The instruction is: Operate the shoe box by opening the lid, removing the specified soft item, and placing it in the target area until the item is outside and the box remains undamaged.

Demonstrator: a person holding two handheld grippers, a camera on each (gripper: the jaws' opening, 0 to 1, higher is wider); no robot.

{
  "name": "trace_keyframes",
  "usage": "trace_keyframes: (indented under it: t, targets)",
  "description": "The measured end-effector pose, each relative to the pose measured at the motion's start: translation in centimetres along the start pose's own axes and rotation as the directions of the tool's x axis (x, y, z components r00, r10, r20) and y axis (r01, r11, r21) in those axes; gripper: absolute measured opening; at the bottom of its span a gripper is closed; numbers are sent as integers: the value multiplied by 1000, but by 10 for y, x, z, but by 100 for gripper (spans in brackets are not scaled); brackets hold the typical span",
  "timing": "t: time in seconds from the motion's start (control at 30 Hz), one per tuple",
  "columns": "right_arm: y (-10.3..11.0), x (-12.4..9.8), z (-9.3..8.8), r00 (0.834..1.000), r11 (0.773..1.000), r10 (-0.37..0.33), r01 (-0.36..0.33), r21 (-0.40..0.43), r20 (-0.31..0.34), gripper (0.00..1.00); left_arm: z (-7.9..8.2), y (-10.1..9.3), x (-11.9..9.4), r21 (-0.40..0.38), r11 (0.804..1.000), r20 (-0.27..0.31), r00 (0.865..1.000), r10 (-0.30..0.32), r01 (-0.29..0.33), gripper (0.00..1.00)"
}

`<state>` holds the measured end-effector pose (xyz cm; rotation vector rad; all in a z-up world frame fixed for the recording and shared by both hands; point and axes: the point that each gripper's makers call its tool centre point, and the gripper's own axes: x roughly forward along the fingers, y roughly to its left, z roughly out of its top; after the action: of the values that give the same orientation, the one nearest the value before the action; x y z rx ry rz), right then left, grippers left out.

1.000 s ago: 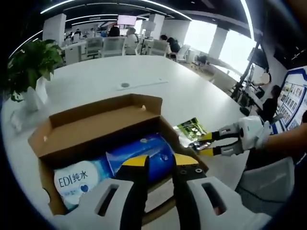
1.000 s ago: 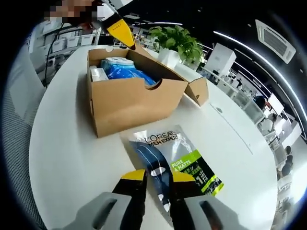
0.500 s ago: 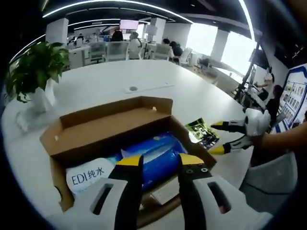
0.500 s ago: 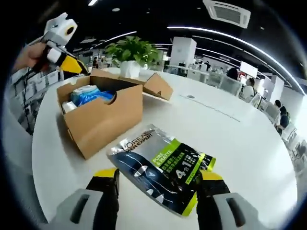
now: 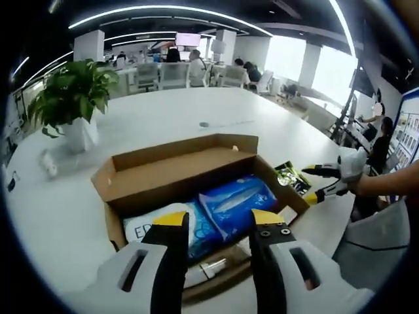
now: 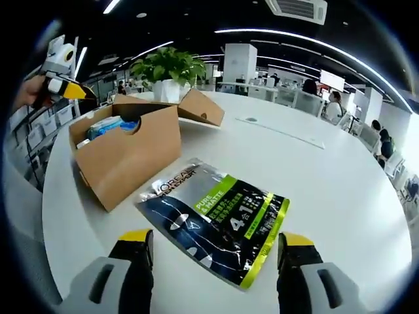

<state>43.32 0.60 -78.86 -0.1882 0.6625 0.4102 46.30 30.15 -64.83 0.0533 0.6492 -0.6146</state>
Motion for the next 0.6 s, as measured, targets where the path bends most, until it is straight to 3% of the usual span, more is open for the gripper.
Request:
trace_keyframes:
  t: [0.37, 0.6]
  targets:
    - [-6, 9, -6, 999, 1000, 19, -19, 21, -29, 77, -7, 24, -18, -17, 999, 13, 999, 48, -47, 37]
    - [-6, 16, 3, 999, 999, 36, -36, 9, -4, 78, -13, 35, -21, -25, 998, 5, 998, 62, -62, 37]
